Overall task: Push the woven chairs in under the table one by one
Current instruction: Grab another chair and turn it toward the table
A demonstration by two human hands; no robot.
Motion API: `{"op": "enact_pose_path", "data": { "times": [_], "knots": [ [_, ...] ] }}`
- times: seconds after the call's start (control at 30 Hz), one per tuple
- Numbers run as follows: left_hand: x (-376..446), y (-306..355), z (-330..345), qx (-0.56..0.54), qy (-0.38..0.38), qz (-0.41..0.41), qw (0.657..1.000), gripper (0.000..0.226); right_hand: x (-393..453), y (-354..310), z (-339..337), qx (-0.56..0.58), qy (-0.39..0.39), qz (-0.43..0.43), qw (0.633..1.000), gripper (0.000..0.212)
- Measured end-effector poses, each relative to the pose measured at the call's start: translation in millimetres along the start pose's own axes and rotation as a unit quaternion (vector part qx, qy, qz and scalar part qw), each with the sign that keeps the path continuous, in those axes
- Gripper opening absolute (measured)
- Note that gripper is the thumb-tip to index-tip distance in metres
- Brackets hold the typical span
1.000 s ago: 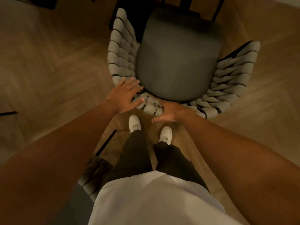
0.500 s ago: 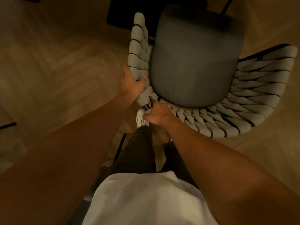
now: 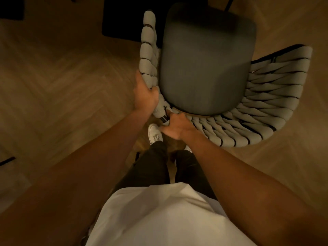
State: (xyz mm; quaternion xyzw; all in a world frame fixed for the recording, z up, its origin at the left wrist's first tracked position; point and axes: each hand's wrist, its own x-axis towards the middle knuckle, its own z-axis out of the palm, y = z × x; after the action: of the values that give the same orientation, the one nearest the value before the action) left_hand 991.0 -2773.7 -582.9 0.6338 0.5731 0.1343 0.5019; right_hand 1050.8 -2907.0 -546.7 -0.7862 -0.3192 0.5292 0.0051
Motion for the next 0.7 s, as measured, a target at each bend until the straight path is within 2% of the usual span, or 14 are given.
{"op": "enact_pose_path", "data": {
  "times": [0.13,0.27,0.4,0.57,0.7],
  "knots": [
    [35,18,-8,-0.004,-0.014,0.012,1.0,0.072,14,-22,-20,0.02,0.009,-0.009,1.0,0.048],
    [68,30,-18,0.029,-0.025,0.029,0.999,0.07,35,-46,-33,0.017,0.023,-0.02,0.999,0.054],
    [93,33,-22,0.07,-0.013,0.009,0.997,0.061,56,-62,-38,0.024,0.032,-0.015,0.999,0.05],
    [101,29,-25,0.082,-0.018,0.006,0.996,0.067,65,-69,-33,0.011,0.039,-0.011,0.999,0.047],
    [102,22,-29,0.086,-0.024,0.025,0.996,0.071,63,-66,-27,0.022,0.048,-0.013,0.999,0.061]
  ]
}}
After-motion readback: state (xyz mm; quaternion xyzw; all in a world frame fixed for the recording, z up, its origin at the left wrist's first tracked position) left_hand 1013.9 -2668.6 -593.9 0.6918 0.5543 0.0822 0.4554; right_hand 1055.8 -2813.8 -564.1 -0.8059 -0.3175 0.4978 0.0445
